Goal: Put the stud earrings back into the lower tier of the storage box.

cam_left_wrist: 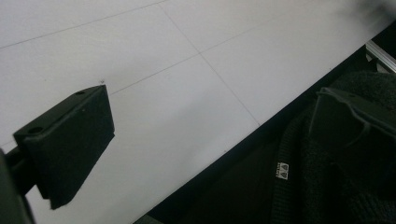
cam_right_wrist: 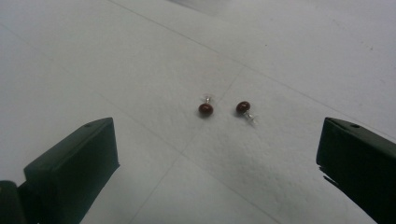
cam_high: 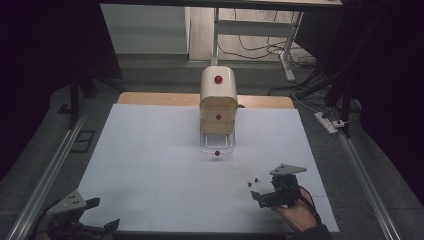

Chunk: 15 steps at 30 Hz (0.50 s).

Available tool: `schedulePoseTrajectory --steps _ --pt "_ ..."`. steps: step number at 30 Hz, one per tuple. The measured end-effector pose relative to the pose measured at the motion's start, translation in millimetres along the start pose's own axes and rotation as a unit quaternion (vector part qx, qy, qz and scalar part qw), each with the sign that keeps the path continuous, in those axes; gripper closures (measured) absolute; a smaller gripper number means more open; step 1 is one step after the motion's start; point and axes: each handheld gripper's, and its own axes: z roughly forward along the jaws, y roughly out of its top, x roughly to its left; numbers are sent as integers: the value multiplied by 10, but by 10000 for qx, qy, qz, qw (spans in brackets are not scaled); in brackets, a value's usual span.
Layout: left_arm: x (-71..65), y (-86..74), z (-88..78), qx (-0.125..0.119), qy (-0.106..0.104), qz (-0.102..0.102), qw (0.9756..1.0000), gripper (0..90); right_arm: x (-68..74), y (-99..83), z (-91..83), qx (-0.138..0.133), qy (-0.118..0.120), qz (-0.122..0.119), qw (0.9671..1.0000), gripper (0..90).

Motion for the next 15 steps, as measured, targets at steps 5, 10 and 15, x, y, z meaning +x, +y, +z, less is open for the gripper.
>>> schedulePoseTrajectory --steps 5,10,15 --pt "2 0 0 -3 -6 -14 10000 4 -76 54 103 51 -163 -24 9999 0" --pt "13 4 4 12 -20 -37 10000 4 -150 98 176 144 -294 -95 9994 0" --pt "14 4 5 13 -27 -42 10000 5 -269 158 280 290 -419 -183 9985 46"
